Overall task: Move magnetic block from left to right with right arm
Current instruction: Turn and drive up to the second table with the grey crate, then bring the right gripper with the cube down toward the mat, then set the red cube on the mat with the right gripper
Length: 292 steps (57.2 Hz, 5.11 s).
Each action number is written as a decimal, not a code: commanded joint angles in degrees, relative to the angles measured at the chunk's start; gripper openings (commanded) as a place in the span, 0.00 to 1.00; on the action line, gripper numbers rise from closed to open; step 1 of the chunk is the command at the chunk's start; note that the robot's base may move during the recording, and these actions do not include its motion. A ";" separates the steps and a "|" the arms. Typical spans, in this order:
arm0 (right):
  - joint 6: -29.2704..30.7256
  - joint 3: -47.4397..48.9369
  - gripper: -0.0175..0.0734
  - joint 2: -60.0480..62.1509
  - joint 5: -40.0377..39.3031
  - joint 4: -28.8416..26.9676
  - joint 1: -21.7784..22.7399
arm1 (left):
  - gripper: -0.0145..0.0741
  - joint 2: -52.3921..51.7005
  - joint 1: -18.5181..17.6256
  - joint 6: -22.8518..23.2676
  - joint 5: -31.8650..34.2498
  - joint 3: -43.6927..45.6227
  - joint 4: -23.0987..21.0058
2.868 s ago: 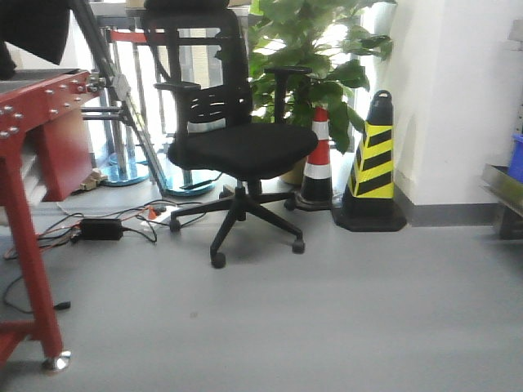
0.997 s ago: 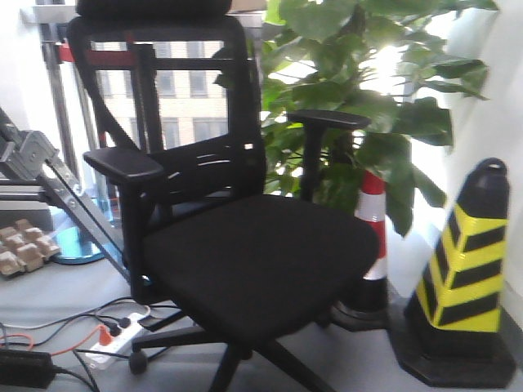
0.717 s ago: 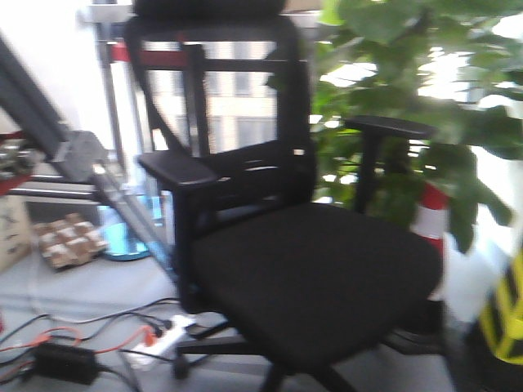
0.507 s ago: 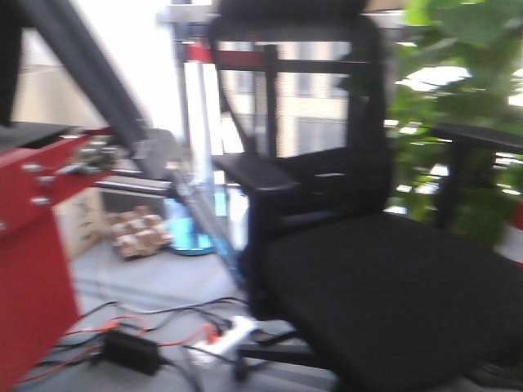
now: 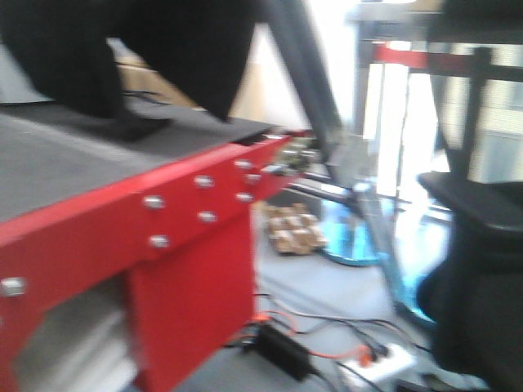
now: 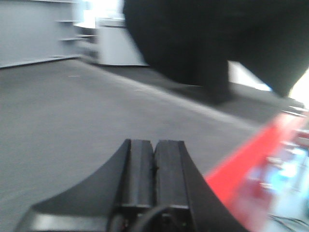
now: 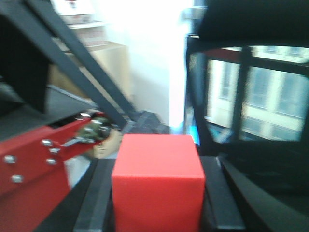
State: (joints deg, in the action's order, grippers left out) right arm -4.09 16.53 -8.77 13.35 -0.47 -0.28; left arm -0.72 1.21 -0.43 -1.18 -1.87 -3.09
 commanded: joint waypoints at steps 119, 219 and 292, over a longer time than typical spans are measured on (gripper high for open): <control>0.33 1.79 0.55 -0.58 -5.32 0.47 0.01 | 0.02 -0.54 -0.38 0.43 4.65 -0.46 -0.15; -0.30 15.18 0.55 -15.22 2.94 -9.12 0.01 | 0.02 -0.54 -0.38 0.43 4.65 -0.46 -0.15; -30.76 63.67 0.55 -89.05 42.93 1.36 -36.30 | 0.02 -0.54 -0.38 0.43 4.65 -0.46 -0.15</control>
State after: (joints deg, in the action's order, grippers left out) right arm -34.49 74.90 -96.61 55.68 0.00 -34.73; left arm -0.72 1.21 -0.43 -1.18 -1.87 -3.09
